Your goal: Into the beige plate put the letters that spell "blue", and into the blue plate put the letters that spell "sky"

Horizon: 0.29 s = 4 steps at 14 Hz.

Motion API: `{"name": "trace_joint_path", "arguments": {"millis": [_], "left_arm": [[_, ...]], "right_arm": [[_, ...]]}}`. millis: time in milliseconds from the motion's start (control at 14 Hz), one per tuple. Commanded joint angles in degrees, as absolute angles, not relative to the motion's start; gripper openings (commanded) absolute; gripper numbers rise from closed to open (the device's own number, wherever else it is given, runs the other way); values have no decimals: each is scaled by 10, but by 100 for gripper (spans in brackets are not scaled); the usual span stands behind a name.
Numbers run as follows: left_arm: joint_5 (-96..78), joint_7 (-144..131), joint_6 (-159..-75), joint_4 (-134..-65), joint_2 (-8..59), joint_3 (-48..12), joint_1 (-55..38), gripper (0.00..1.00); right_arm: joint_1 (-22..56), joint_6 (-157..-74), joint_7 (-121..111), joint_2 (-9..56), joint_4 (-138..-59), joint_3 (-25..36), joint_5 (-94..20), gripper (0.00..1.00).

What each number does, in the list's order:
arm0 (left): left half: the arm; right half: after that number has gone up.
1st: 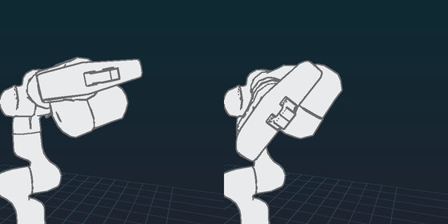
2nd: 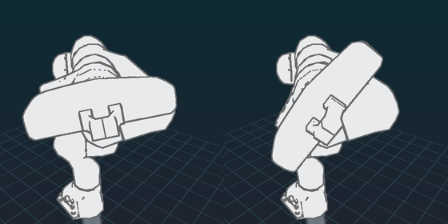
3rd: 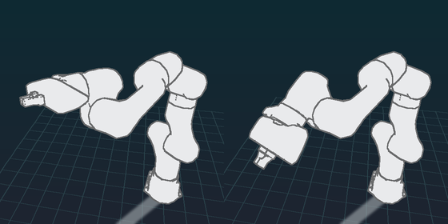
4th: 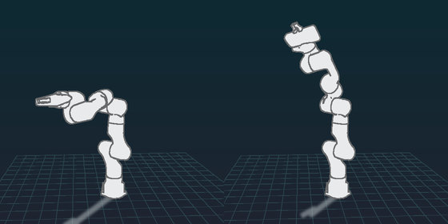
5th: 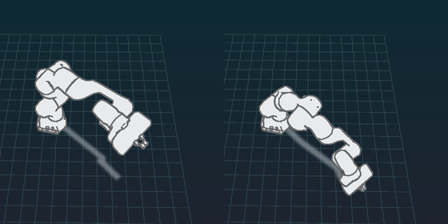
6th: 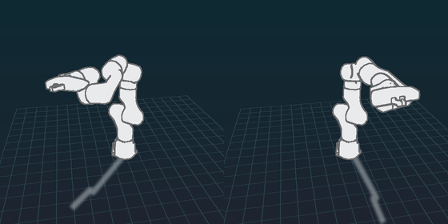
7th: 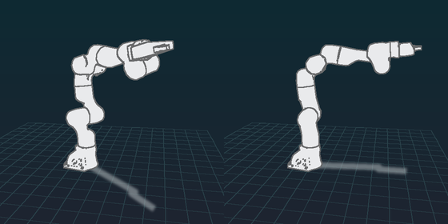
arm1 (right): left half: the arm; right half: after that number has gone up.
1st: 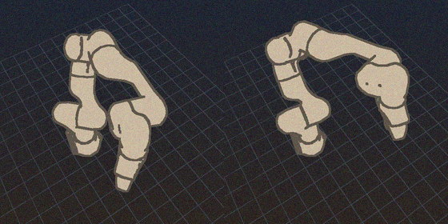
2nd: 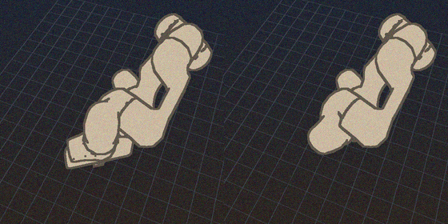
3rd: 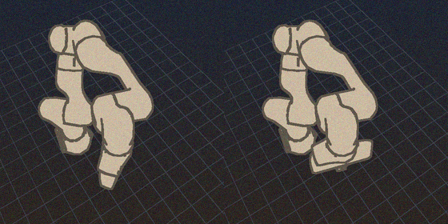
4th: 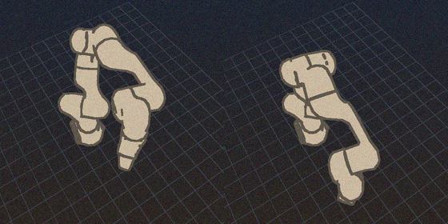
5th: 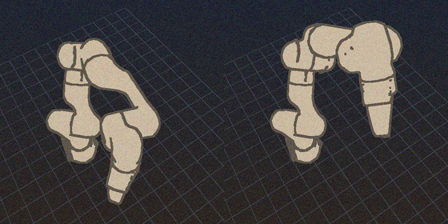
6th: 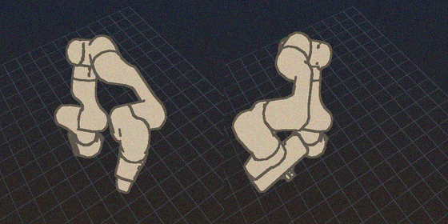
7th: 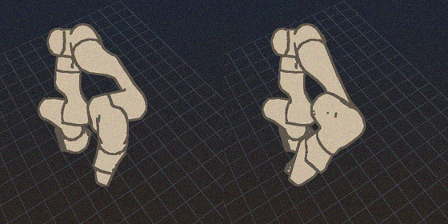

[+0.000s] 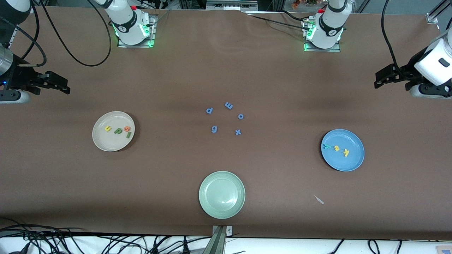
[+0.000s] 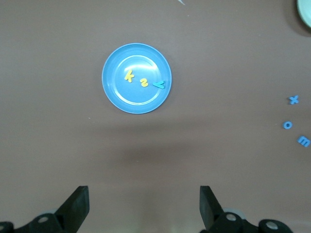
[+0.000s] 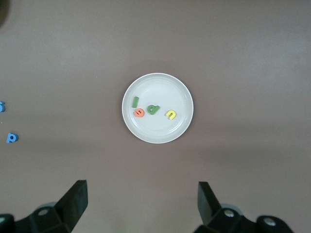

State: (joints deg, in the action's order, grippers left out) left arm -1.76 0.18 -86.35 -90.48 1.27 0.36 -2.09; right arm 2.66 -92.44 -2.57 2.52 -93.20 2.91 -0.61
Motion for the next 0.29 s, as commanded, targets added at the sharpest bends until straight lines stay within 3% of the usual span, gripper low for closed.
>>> {"name": "trace_joint_path", "arguments": {"millis": [0, 214], "left_arm": [[-34, -3, -867, -904, 8, 6, -17, 100], [-32, -3, -867, -904, 8, 5, -17, 100]], "right_arm": [[21, -929, -21, 25, -932, 23, 1, 100], [22, -929, -20, 25, -932, 23, 1, 100]]}}
